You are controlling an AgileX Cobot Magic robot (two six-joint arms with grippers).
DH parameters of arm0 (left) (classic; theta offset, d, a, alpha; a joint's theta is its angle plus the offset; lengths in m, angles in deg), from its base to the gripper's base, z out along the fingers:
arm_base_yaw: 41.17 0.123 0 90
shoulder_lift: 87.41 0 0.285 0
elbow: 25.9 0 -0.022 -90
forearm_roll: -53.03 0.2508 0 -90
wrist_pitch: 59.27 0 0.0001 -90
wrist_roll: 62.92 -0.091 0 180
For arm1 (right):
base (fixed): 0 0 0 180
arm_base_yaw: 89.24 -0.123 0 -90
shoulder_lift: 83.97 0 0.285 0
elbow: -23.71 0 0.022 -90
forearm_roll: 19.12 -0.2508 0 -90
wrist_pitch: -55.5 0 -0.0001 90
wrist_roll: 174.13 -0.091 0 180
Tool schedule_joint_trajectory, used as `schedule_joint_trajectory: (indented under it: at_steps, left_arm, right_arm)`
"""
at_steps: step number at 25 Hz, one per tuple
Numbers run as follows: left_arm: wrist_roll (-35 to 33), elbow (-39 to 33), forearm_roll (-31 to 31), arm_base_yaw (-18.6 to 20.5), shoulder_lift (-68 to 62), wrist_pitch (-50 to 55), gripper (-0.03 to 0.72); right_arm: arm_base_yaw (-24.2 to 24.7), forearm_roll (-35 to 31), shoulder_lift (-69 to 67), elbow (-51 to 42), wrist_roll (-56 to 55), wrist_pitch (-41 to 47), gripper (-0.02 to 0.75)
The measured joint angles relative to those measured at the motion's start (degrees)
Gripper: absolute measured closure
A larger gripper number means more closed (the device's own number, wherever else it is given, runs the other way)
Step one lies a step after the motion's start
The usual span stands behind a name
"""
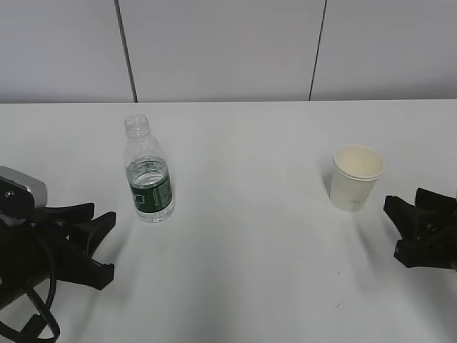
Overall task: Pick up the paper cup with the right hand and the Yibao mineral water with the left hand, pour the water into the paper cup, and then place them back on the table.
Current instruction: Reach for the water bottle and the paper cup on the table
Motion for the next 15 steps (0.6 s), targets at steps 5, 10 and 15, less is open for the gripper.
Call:
schedule_joint_trajectory:
  at_steps: [5,10,15]
  left_arm:
    - [0.0,0.0,0.0,0.0,0.0,0.0,0.45]
    - [0.0,0.0,0.0,0.0,0.0,0.0,0.45]
    - [0.0,0.0,0.0,0.0,0.0,0.0,0.45]
  right_arm:
    - [0.0,-0.3,0.0,0.0,0.0,-0.1,0.305]
    - [0.0,-1.1,0.0,0.0,0.0,-0.1,0.112]
    - [0.0,-2.5,-2.4,1.0,0.0,-0.2,0.07]
